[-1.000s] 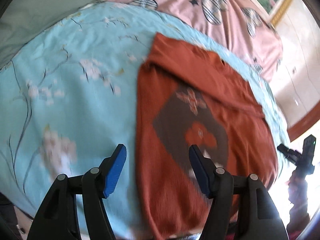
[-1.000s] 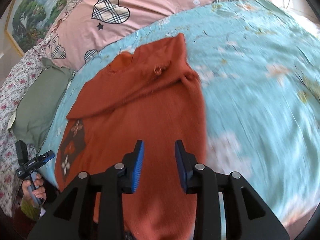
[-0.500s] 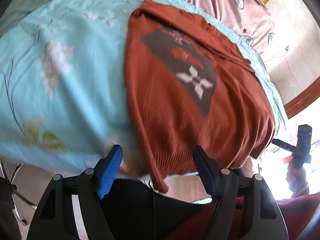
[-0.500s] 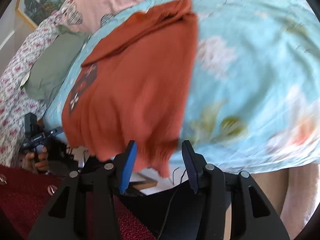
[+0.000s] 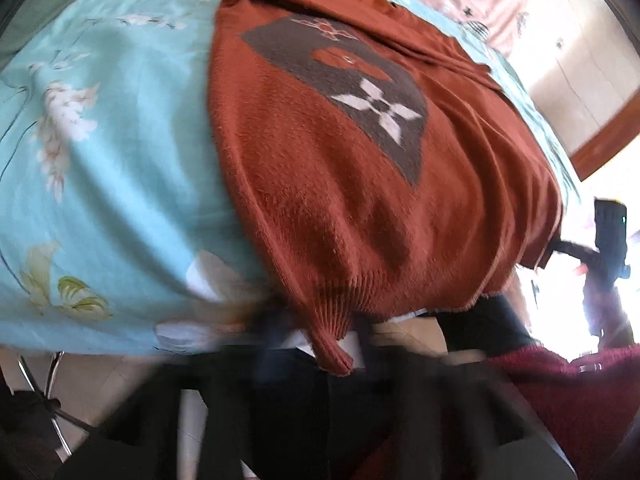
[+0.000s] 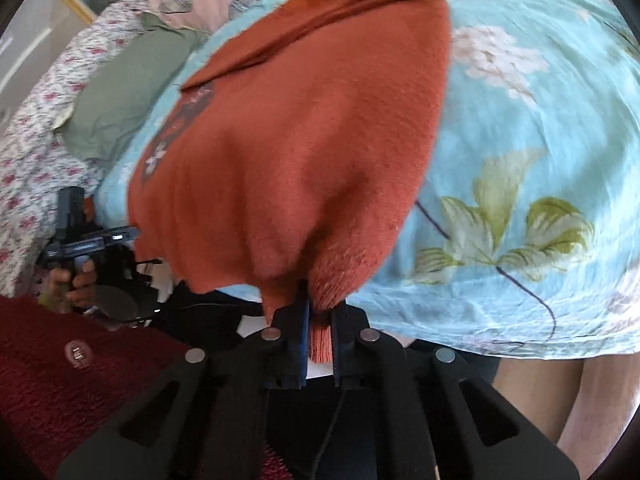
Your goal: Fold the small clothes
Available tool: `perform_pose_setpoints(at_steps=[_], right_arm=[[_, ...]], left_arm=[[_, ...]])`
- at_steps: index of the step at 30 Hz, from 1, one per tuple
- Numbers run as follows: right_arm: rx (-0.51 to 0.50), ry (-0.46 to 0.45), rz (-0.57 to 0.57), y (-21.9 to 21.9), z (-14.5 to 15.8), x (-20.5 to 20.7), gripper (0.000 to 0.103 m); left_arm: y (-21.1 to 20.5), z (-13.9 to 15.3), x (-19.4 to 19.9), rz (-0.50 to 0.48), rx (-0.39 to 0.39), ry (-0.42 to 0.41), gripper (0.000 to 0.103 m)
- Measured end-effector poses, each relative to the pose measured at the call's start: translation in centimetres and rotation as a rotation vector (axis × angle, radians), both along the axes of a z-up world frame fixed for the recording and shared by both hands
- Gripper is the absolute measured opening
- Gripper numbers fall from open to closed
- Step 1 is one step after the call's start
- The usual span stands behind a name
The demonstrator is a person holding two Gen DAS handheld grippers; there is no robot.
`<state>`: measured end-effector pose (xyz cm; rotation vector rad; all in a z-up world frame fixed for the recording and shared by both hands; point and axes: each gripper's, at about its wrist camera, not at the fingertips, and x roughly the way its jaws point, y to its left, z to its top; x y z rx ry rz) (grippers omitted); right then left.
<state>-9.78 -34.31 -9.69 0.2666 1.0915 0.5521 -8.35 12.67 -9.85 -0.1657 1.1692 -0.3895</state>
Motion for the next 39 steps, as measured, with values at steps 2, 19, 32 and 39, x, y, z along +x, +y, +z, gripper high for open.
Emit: perform_pose_setpoints(at_steps=[2, 19, 32, 39], right_arm=[[0.024, -0.022, 0.027, 0.2, 0.9, -0.3, 0.009], [0.223, -0.263, -0.171, -3.5, 10.9, 2.4, 0.008], [0.296, -0.369, -0.224, -4.4, 16.5, 7.4, 0.008], [0.180, -0.336, -0.328, -4.8, 15.1, 16.1, 0.008]], left_arm=[[0.0, 0.6, -0.2, -0.011, -0.022, -0.019, 0.006], [2.4, 12.6, 2.2, 0.110, -0.199, -0.370, 0.005], [2.9, 17.6, 10.6, 0.201, -0.202, -0.514, 0.005], [2.8, 17.2, 17.8, 0.295, -0.175, -0.505, 0.005]])
